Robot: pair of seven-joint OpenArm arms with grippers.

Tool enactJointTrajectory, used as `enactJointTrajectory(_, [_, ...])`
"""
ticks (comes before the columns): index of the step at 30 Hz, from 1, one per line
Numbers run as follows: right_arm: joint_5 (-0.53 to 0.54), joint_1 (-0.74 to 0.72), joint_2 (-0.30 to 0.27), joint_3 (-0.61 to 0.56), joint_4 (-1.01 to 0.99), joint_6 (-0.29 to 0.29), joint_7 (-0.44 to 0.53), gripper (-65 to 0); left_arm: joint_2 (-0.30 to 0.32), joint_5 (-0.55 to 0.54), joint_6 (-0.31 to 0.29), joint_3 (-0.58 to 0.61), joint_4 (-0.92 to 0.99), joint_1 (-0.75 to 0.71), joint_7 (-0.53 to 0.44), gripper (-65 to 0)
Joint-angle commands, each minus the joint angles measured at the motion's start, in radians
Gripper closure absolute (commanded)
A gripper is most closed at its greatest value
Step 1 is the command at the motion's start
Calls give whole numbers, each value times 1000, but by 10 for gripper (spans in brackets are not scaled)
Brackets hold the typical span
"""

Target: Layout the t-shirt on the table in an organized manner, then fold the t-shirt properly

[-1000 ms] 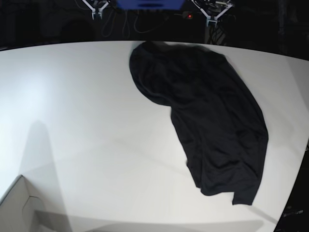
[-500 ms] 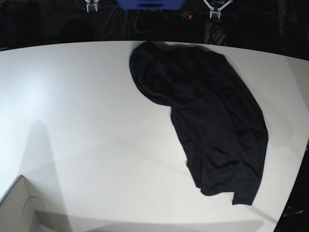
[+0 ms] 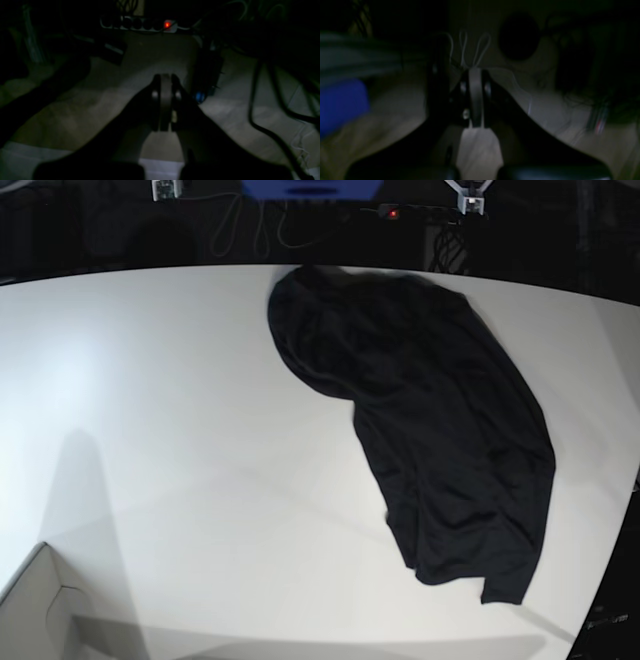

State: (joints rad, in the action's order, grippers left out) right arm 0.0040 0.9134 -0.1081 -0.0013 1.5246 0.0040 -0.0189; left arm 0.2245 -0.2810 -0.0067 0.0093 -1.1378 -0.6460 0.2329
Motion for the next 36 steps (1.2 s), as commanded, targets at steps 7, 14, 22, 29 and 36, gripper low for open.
enactJointTrajectory(7, [1, 123, -5, -4, 302, 1, 9, 0, 56, -17, 3, -9, -357, -146, 46, 0])
enactJointTrajectory(14, [1, 118, -3, -62, 479, 1, 9, 0, 56, -16, 9, -9, -568, -206, 47, 0])
enactJointTrajectory(22, [0, 65, -5, -191, 492, 1, -29, 0, 49, -17, 9, -9, -795, -216, 47, 0])
enactJointTrajectory(29, [0, -41, -22, -339, 495, 1, -227, -82, 54, -17, 11, -12, -850, -192, 49, 0])
enactJointTrajectory(36, [0, -190, -75, -478, 494, 1, -310, -267, 46, -17, 11, -68, -852, -168, 49, -232])
